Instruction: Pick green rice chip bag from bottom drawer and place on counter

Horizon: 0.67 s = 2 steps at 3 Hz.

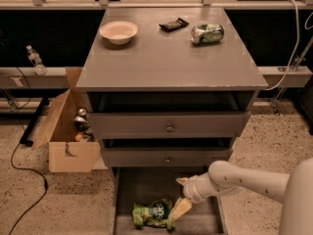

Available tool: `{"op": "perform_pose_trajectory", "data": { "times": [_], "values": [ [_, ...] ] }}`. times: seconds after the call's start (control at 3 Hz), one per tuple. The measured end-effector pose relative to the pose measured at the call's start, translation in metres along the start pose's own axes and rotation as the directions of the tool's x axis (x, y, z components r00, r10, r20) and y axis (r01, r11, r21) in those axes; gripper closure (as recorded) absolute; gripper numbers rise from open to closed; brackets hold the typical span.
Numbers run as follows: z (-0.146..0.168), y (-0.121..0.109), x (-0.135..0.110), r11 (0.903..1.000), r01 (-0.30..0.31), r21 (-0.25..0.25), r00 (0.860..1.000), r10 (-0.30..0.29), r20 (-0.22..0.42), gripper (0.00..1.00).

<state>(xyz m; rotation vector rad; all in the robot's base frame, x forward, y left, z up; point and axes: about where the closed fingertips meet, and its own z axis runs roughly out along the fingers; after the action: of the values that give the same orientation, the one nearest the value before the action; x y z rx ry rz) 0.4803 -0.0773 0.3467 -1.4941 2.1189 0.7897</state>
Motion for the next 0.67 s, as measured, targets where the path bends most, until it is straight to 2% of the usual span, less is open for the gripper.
{"op": "perform_pose_trajectory", "data": {
  "times": [0.33,0.67],
  "values": [
    [0.0376,-0.0148,0.011,1.0,0.001,0.0,0.998,-0.001,0.061,0.0],
    [0.0377,-0.0148,0.011,1.0,0.001,0.0,0.998,-0.001,0.061,0.0]
  ]
}}
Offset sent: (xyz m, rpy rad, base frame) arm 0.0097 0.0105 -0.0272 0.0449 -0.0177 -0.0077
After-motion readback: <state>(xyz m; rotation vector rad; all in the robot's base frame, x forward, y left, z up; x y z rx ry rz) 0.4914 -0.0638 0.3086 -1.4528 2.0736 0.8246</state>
